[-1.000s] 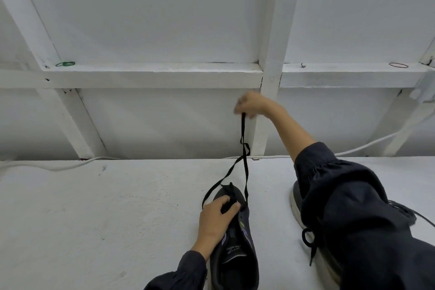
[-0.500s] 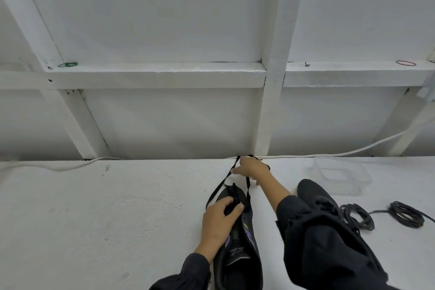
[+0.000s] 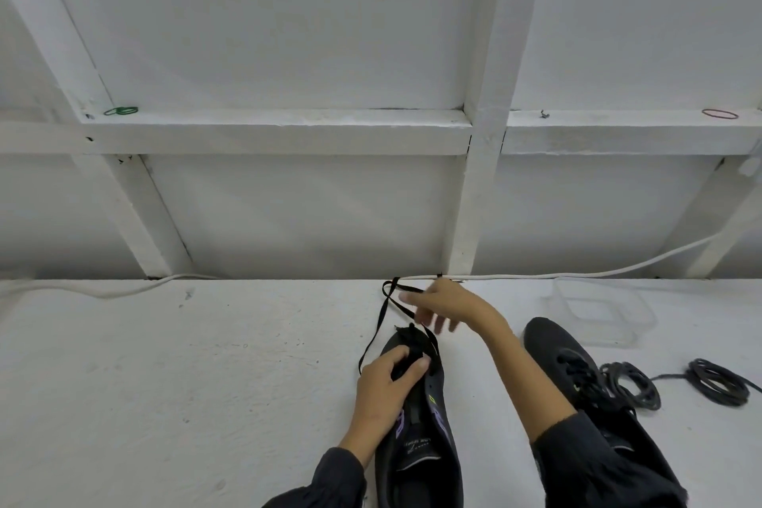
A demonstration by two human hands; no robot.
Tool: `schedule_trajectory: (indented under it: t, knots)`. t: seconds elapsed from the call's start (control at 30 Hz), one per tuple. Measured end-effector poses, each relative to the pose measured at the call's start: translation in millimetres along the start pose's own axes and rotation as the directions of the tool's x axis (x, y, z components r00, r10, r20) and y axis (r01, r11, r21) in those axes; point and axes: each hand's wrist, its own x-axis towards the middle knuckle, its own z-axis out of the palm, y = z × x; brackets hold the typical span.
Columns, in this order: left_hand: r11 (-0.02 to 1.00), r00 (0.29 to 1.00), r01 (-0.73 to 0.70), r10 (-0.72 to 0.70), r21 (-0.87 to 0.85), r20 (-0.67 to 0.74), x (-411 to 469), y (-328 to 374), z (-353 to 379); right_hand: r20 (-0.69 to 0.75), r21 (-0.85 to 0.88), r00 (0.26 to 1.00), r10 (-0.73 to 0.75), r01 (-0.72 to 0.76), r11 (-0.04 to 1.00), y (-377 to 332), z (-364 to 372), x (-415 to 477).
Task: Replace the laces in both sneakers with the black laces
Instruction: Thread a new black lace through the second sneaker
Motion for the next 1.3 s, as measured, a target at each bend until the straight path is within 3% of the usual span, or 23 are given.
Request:
schedule_trajectory:
  t: [0.07,0.13,0.23,0.33,0.93,1.2,1.3]
  knots:
    - [1.000,1.000,0.009,-0.009,0.001,-0.009,-1.2,2.1,0.5,0.075,-0.070,0.996,0.039,-0.034,0.997,6.2,5.0,-23.3]
    - [0.999,0.999,0.034,-0.034,0.009,-0.026,-1.5,3.5,1.7,0.049,-0.020,0.999,-0.003,0.004,1.000,13.2,19.4,-36.2]
    - [0.999,0.998,0.048,-0.047,0.024,-0.039,-2.3,4.9,3.1,-0.134,0.151,0.984,-0.121,0.141,0.978,23.8,44.0,-36.6]
    - [0.998,0.998,0.047,-0.046,0.028,-0.033,-3.8,10.5,0.3,-0.292,0.207,0.943,-0.162,0.228,0.951,24.2,51.1,-36.4]
    - [0.992,0.999,0.046,-0.045,0.121,-0.010,0.3,4.7,-3.1,-0.427,0.585,0.893,-0.140,0.391,0.711,-22.2,5.6,-31.9]
    - [0.991,1.000,0.016,-0.017,0.129,0.005,-1.3,4.3,-3.5,-0.585,0.680,0.802,-0.121,0.566,0.466,-68.0,-72.8,-25.5]
    - [0.991,1.000,0.013,-0.013,0.137,0.002,-1.4,3.2,-2.7,-0.550,0.680,0.824,-0.139,0.538,0.498,-67.0,-66.6,-11.9]
